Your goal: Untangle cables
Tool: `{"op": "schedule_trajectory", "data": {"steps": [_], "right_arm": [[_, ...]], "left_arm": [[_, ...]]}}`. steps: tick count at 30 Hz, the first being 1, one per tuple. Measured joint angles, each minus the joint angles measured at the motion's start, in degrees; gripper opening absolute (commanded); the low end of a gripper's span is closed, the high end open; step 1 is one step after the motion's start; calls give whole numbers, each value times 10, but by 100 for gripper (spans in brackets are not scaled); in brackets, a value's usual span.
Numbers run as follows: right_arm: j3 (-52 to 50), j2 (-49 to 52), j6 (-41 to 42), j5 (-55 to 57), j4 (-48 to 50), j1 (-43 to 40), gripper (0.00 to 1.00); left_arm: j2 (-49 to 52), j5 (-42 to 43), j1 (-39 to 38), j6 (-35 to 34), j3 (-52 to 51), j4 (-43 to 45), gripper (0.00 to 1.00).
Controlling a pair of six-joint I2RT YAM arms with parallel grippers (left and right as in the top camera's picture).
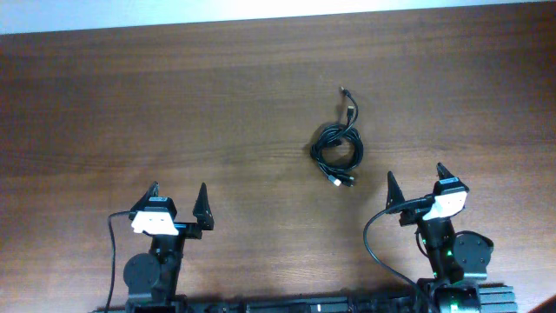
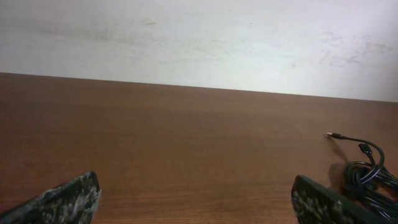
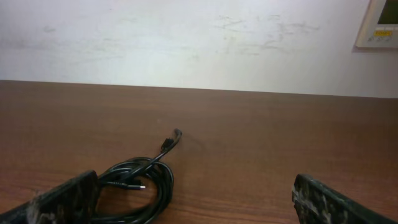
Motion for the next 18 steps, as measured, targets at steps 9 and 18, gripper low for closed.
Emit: {"op": "schedule_trajectory", "data": {"steps": [9, 18], "right_arm": [[0, 0, 0, 2, 0, 1, 98], [0, 0, 0, 1, 0, 1, 98]], "left_arm": [[93, -7, 0, 0, 7, -22, 99], [58, -7, 0, 0, 7, -22, 99]]}}
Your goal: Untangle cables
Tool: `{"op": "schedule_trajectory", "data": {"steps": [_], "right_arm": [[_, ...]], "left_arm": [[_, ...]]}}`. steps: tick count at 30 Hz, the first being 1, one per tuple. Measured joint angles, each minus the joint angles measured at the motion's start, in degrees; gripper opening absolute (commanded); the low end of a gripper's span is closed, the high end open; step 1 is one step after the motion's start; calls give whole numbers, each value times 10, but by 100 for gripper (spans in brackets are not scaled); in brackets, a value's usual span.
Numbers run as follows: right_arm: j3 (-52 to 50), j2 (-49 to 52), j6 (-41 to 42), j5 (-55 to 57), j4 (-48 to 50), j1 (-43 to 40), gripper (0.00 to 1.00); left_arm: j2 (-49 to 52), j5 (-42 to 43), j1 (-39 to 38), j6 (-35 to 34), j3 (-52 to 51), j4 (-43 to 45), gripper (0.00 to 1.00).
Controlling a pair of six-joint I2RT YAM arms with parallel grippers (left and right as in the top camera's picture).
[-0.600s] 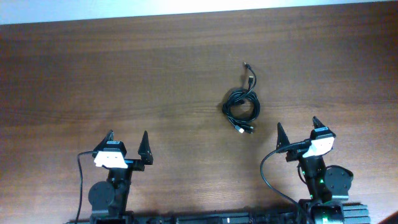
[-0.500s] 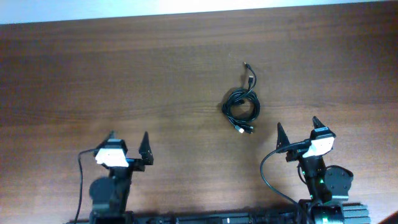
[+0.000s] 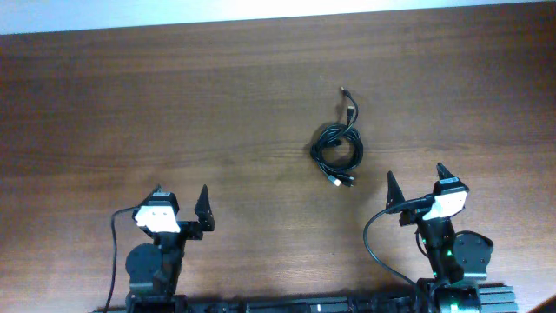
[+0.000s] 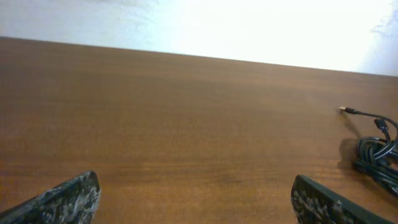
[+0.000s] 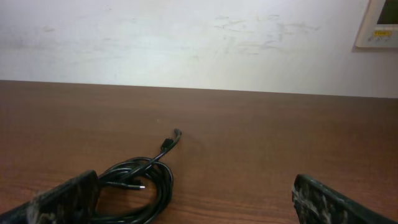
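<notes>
A black coiled bundle of cables point(image 3: 337, 146) lies on the brown table, right of centre, with one plug end trailing toward the far side point(image 3: 344, 89). The same bundle of cables point(image 5: 140, 186) shows low and left in the right wrist view, and the cables point(image 4: 377, 155) sit at the right edge of the left wrist view. My right gripper point(image 3: 415, 183) is open near the front edge, below and right of the bundle. My left gripper point(image 3: 182, 195) is open far to the left of it. Neither holds anything.
The wooden table point(image 3: 174, 104) ends at a white wall along the far side point(image 5: 186, 43). A white wall panel point(image 5: 379, 25) hangs at the upper right in the right wrist view. The arms' own black cables loop near the front edge point(image 3: 373, 239).
My left gripper has shifted slightly right and forward, and its camera now tilts lower, showing more table. The right arm and the cable bundle have not moved.
</notes>
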Motion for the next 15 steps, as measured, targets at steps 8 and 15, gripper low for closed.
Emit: {"op": "schedule_trajectory", "data": {"steps": [8, 15], "right_arm": [[0, 0, 0, 0, 0, 0, 98], [0, 0, 0, 0, 0, 0, 98]], "left_arm": [[-43, 0, 0, 0, 0, 0, 99], [-55, 0, 0, 0, 0, 0, 99]]}}
